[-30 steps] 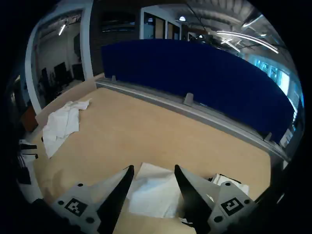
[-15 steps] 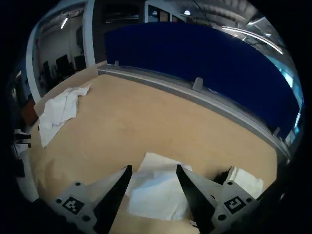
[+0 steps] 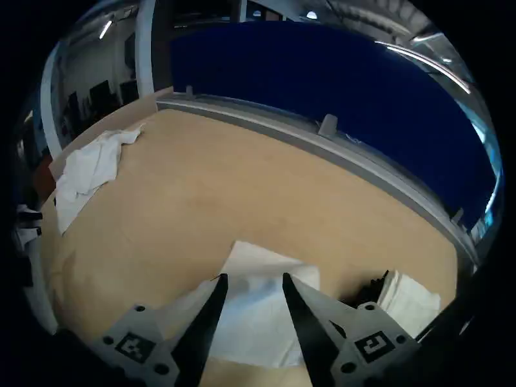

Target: Fold towel

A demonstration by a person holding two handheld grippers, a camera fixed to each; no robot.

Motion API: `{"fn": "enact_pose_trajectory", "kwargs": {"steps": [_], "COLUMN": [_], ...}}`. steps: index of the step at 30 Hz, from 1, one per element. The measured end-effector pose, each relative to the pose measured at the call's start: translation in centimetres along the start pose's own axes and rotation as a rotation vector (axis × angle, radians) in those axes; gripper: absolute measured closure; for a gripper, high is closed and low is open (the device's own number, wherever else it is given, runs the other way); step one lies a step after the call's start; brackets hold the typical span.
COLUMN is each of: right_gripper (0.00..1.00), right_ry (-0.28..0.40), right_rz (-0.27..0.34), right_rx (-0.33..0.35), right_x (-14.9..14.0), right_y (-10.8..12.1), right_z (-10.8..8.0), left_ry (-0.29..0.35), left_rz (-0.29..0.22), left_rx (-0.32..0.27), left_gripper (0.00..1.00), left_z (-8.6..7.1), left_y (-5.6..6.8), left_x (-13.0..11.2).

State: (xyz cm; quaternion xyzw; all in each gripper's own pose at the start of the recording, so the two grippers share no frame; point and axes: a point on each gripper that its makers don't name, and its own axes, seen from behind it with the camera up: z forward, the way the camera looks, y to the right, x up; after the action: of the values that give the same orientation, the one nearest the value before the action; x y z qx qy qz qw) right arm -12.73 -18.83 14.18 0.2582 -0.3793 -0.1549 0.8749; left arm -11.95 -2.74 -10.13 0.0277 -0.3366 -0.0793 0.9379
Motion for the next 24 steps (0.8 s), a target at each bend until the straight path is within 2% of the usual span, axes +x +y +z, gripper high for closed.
{"fn": "enact_pose_trajectory", "kwargs": {"steps": [4,12,15,18,21,24], "right_gripper": [0.56,0.59,0.76,0.80,0.90,0.93], "right_ry": [0.000,-0.006,-0.011,-0.015,-0.015,-0.013], "right_rz": [0.004,0.013,0.010,0.009,0.010,0.009], "right_rx": [-0.004,0.003,0.005,0.009,-0.002,0.002], "right_x": [-0.09,-0.16,-0.33,-0.55,-0.59,-0.56], "right_y": [0.01,-0.19,-0.22,-0.29,-0.15,-0.28], "right_z": [0.17,0.67,0.61,0.44,0.47,0.45], "left_ry": [0.000,0.000,-0.001,-0.001,-0.001,-0.001], "left_rz": [0.001,0.002,0.002,0.003,0.003,0.002], "left_rx": [-0.001,-0.005,-0.004,-0.004,-0.004,-0.004], "left_gripper": [0.07,0.07,0.07,0.07,0.07,0.07], "left_z": [0.08,0.31,0.43,0.49,0.51,0.49], "left_y": [-0.10,-0.06,-0.12,-0.18,-0.18,-0.15], "left_x": [0.10,0.31,0.32,0.34,0.34,0.40]}}
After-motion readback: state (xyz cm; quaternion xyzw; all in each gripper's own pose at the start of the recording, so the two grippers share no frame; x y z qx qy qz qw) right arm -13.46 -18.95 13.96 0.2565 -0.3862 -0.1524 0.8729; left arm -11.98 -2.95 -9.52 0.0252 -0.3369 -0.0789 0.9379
